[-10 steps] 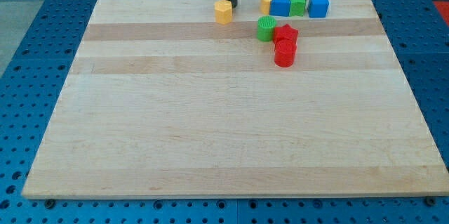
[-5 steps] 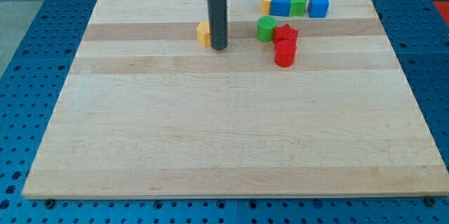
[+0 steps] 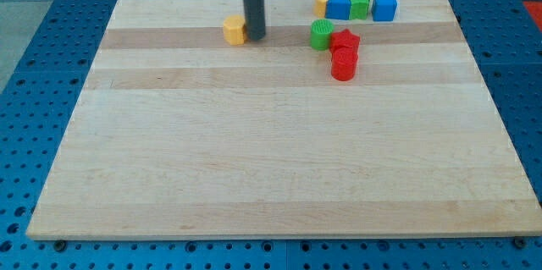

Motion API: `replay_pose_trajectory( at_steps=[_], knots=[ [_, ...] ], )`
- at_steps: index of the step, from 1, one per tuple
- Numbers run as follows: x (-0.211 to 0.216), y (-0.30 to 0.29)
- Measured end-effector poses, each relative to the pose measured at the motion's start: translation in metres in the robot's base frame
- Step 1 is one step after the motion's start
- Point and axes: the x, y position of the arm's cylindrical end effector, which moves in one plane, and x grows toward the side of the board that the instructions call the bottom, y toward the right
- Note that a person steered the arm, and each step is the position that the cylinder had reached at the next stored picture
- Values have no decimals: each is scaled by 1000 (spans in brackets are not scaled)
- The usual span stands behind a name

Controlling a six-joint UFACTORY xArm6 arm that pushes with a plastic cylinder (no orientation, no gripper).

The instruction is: Move the yellow hexagon to the top left

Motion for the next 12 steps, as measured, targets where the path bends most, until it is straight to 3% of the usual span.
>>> replay_pose_trajectory(
  at_steps=[4, 12],
  knots=[
    [0, -10],
    [-21, -147]
  ],
)
